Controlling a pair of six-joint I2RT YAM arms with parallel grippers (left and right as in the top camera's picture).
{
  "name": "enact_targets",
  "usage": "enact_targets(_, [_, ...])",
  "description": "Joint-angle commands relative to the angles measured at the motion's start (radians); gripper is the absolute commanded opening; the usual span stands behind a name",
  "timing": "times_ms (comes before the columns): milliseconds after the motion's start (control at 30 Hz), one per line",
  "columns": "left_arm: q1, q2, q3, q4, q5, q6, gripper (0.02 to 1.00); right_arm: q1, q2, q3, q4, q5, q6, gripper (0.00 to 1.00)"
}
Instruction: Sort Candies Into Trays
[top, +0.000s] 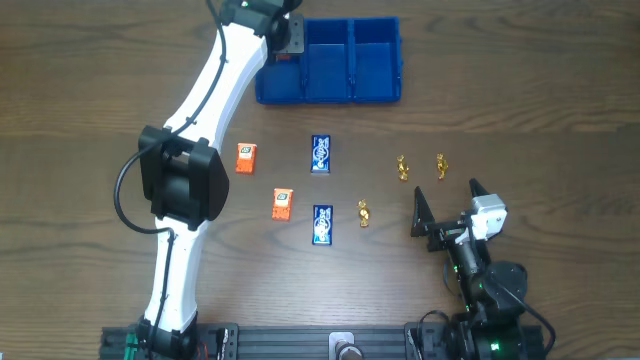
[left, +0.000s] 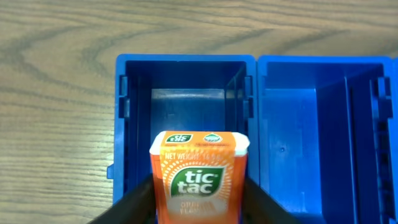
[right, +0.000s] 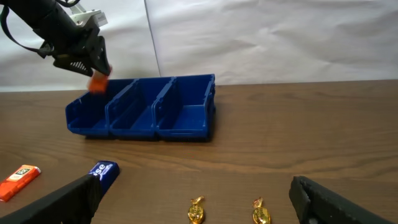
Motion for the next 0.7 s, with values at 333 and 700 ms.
enact_targets(333, [-0.031,-0.293,-0.223,0.114,-0.048,0.007,0.998,0.002,-0.007,-0.003,-0.005,0.005,0.004,0.998])
enact_targets(700, [-0.044,-0.83,-1.046,0.298,-0.056,-0.037,0.998,0.002,-0.007,-0.003,-0.005,0.005,0.004,0.998])
